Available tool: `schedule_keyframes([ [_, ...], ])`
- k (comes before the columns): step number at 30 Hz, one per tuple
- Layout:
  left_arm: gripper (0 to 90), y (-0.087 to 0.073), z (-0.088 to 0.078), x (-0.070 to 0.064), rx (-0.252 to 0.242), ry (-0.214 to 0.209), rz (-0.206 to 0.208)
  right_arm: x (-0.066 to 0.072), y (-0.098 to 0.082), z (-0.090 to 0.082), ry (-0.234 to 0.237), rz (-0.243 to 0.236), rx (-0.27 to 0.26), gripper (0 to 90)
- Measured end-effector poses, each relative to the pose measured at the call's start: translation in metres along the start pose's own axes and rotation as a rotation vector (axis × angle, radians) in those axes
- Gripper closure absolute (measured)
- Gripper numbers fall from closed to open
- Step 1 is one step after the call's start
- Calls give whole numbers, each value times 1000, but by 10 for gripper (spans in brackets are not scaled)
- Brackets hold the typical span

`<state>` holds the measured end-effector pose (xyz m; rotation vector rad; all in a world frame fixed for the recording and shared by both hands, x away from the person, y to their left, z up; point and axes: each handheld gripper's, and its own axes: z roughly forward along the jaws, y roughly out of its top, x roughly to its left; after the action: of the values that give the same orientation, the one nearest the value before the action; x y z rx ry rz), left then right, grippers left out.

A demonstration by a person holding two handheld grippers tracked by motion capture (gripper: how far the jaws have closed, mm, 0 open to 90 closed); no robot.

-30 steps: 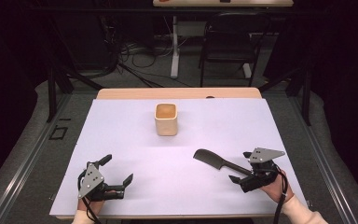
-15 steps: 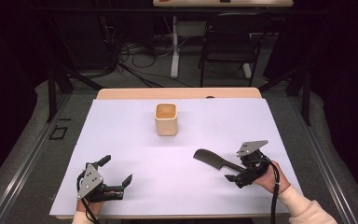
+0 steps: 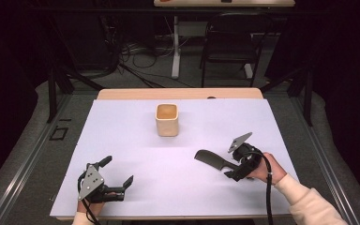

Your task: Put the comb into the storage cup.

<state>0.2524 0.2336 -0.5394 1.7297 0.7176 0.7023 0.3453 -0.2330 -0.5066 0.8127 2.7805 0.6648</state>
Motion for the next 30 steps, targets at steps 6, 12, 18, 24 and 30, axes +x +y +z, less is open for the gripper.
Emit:
schedule_keyframes([
  [6,1,0,1,0,-1,-10,-1,-5,6,5,-2,-14,64,345],
  [12,1,0,1,0,1,-10,-1,-8,12,8,-12,-27,139,490],
  [18,1,0,1,0,7,-9,-2,-12,16,15,0,-45,198,547],
  [24,1,0,2,1,12,-6,-7,-12,21,20,-5,-68,241,588],
  [30,2,0,2,1,12,-7,-8,-13,23,27,0,-62,275,611],
])
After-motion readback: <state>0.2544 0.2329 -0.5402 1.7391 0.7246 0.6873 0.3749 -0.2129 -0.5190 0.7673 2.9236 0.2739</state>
